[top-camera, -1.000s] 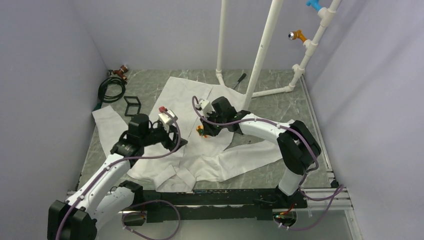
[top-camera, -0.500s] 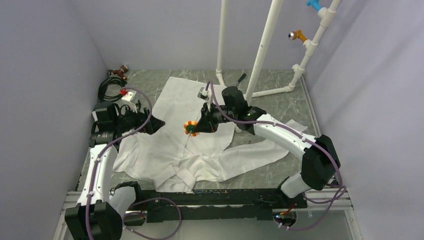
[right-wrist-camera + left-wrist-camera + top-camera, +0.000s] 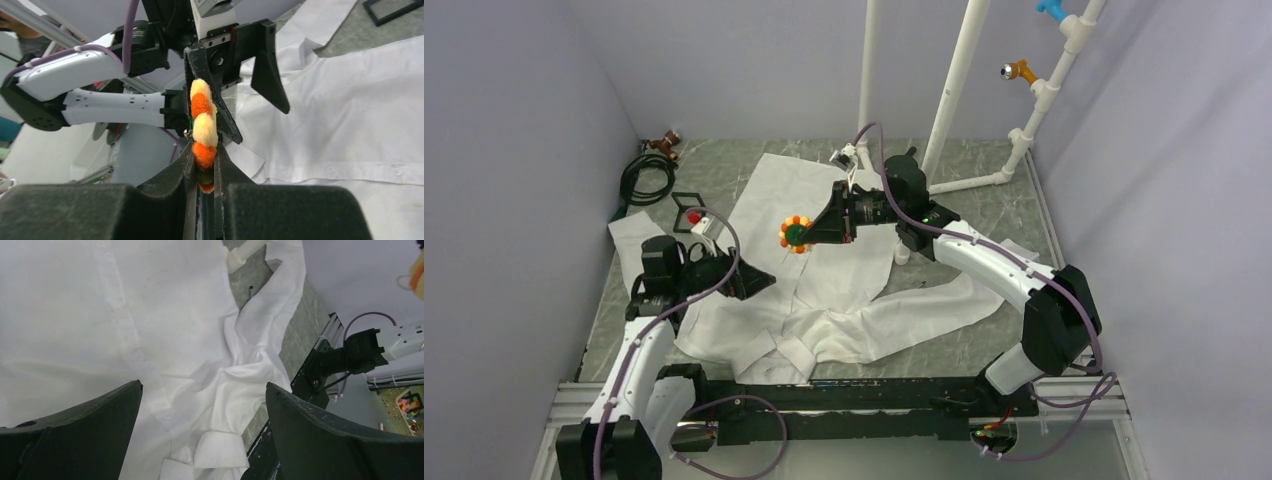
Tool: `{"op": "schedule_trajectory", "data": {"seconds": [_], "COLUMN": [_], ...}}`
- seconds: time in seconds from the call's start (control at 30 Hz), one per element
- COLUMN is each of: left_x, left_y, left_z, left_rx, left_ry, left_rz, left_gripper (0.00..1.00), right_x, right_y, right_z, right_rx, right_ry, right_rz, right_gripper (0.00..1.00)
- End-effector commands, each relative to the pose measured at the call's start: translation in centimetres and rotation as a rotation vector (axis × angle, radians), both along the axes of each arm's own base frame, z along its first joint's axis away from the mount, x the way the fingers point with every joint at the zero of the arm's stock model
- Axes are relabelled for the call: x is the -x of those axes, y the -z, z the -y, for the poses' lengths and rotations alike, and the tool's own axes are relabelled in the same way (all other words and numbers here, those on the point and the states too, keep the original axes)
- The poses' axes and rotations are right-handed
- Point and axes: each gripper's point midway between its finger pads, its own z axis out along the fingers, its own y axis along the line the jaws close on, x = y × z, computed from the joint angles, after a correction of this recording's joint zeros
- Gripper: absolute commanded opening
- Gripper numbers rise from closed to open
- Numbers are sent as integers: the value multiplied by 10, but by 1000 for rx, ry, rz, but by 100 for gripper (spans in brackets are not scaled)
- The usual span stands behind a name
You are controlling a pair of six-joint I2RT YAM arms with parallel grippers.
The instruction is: Remove the brooch from the garment
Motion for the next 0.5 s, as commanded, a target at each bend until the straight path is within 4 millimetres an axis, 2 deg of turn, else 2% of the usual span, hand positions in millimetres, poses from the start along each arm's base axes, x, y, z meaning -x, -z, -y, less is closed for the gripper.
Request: {"op": "schedule_trajectory", "data": {"seconds": [0.0,0.1,0.23,0.33,0.47], "left_x": [-10,-8,10,20,22], "left_y": [-34,-38,-51,-60,-70], "left_z": [13,25,48,56,61], "left_rx": [53,74,103,125,130], "left_ry": [58,125,267,318,333], "left_rz": [137,141,177,182,200], "left_gripper": [99,100,99,100,99], "right_x": [17,22,23,23,25], "right_y": [-18,-17,-12,-9,-6], "right_z": [-1,1,1,0,0], "right_rx": [-84,-88,-74,-69,-70], "right_ry": [-89,-111,-130,-132,-148], "right_rz": [-37,-51,-66,-67,-81], "right_gripper": [0,0,0,0,0]}}
